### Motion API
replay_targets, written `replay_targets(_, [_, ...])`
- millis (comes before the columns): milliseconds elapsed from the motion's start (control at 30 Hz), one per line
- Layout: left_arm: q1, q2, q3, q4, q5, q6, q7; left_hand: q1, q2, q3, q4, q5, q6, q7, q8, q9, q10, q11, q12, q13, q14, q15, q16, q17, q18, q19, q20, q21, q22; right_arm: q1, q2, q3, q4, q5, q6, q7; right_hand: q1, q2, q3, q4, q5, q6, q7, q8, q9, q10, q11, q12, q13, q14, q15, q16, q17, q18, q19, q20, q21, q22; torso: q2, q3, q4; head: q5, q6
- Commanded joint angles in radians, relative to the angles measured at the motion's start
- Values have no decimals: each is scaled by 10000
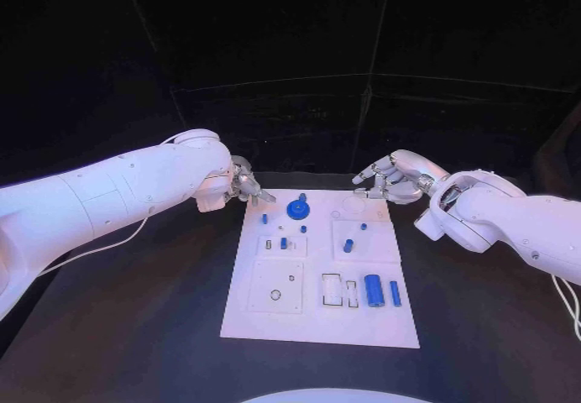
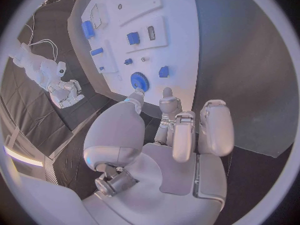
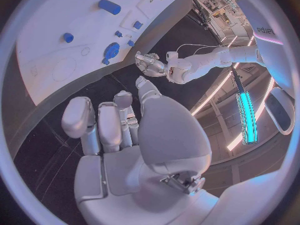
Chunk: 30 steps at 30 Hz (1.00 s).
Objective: Assemble the parts on the task board
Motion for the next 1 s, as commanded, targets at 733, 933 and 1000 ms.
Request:
replay_targets(733, [-293,859,-31,-1462,-593,993,622,101,308,-392,147,20,214,-20,-60,-187,128,-2,114,46,1054,33,32,2634,32,71,30,91,96,16,133,5,-102,42,64,130,-68,133,-40,27,75,-53,-24,49,11,-106,1,-108,-81,131,-11,-116,-72,66,-99,-12,-110,-82,28,-14,-16,-4,-35])
replay_targets(933, [-323,889,-35,-1469,-595,1071,629,262,440,-463,133,21,270,-32,-59,-244,132,-11,125,32,1054,28,32,2634,29,78,26,101,116,16,149,5,-108,42,72,133,-68,133,-40,27,75,-53,-24,49,11,-106,1,-108,-81,131,-11,-116,-72,66,-99,-12,-110,-82,24,-10,-5,17,-30])
replay_targets(1000, [-328,895,-37,-1469,-595,1129,634,347,501,-478,112,22,296,-37,-55,-266,134,-15,130,28,1054,25,32,2634,28,81,24,105,127,16,152,5,-111,42,75,135,-68,133,-40,27,75,-53,-24,49,11,-106,1,-108,-81,131,-11,-116,-72,66,-99,-12,-110,-82,25,-12,-6,25,-29])
